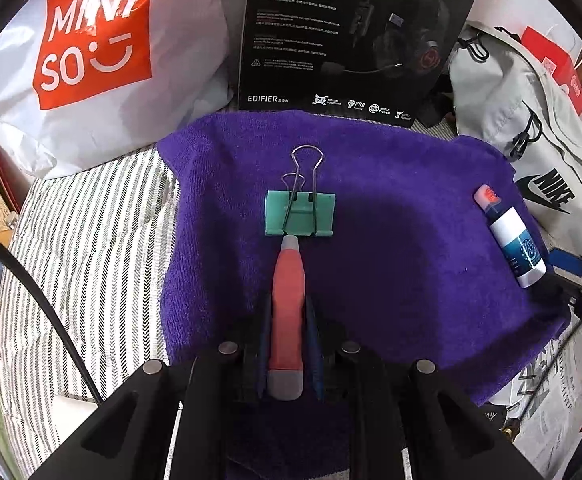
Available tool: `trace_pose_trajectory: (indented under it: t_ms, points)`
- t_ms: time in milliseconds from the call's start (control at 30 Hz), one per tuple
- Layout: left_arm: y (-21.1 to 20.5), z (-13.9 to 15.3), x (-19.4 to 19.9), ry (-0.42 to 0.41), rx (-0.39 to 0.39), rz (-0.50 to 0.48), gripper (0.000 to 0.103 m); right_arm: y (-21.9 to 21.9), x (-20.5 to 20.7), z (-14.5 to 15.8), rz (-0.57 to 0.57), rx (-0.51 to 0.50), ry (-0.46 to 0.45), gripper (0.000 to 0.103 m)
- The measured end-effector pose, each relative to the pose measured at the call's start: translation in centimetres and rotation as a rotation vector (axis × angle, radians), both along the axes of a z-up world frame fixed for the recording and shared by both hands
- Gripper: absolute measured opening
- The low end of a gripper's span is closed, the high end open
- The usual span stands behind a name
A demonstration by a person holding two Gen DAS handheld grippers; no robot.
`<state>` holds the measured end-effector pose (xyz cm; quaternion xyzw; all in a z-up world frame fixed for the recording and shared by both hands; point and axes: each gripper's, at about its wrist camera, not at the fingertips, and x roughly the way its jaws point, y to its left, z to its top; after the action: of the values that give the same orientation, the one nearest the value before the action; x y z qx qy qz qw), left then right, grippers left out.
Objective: Organize rigid objects
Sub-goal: 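Place the marker beside the clip with the left gripper while the right sets the deodorant on the towel, then grasp the white tape roll with the left gripper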
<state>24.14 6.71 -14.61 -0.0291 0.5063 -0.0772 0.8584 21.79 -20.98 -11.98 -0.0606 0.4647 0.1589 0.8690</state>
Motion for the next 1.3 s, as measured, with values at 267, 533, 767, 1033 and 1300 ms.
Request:
trace_pose_trajectory:
  t_ms: [267,533,767,1033,1300]
  points:
    - [-0.5,0.1,-0.3,0.018,0.011,0.0,0.022,-2.1,-3.4,1.7,-0.041,0.048,-0.026,0.057]
    - [-1.6,1.1,-2.7,0.01,0.049,-0.021,0.031,-2.9,-6.8,3.1,-0.048,0.054,-0.056,0.06]
    - [-4.2,4.8,-9.0,-0.09,-0.011,-0.162,0.031,-3.5,-9.5,3.6,-0.065,0.065,-0.069,0.061]
    - [-7.3,2.2,-12.5,-0.031,-0.046,-0.281,0.032,-4.1,-12.0,2.8,-0.091,0.092,-0.056,0.061]
    - [-9.3,-0.2,-12.7,0.004,0.074,-0.342,0.032,-4.7,-13.8,1.6,-0.104,0.087,-0.038,0.061]
